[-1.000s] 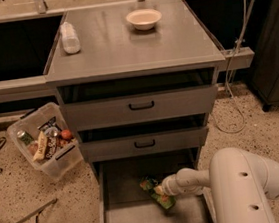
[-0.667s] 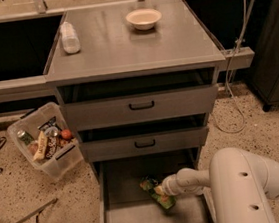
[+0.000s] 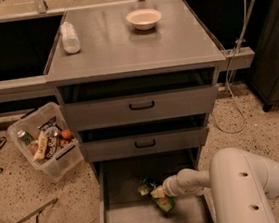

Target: Place green rice chip bag into bottom drawer

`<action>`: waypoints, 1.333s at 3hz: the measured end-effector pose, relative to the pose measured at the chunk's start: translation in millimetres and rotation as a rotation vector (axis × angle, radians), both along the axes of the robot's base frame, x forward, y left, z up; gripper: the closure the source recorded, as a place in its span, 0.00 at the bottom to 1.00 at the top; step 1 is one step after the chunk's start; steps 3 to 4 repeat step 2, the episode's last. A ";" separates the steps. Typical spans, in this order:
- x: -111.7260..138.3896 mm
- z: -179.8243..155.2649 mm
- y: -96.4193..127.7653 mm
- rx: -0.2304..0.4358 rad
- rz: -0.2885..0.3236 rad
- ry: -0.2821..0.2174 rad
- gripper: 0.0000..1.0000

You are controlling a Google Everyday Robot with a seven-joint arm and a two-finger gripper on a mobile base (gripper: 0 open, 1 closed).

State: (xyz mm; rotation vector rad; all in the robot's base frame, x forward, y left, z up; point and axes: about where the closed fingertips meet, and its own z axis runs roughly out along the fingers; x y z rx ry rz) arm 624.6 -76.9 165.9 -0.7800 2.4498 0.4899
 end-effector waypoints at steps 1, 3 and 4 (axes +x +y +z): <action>0.0 0.0 0.0 0.000 0.000 0.000 0.00; 0.0 0.0 0.0 0.000 0.000 0.000 0.00; 0.0 0.0 0.0 0.000 0.000 0.000 0.00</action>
Offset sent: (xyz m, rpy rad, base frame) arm 0.0000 0.0000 0.0000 0.0000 0.0000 0.0000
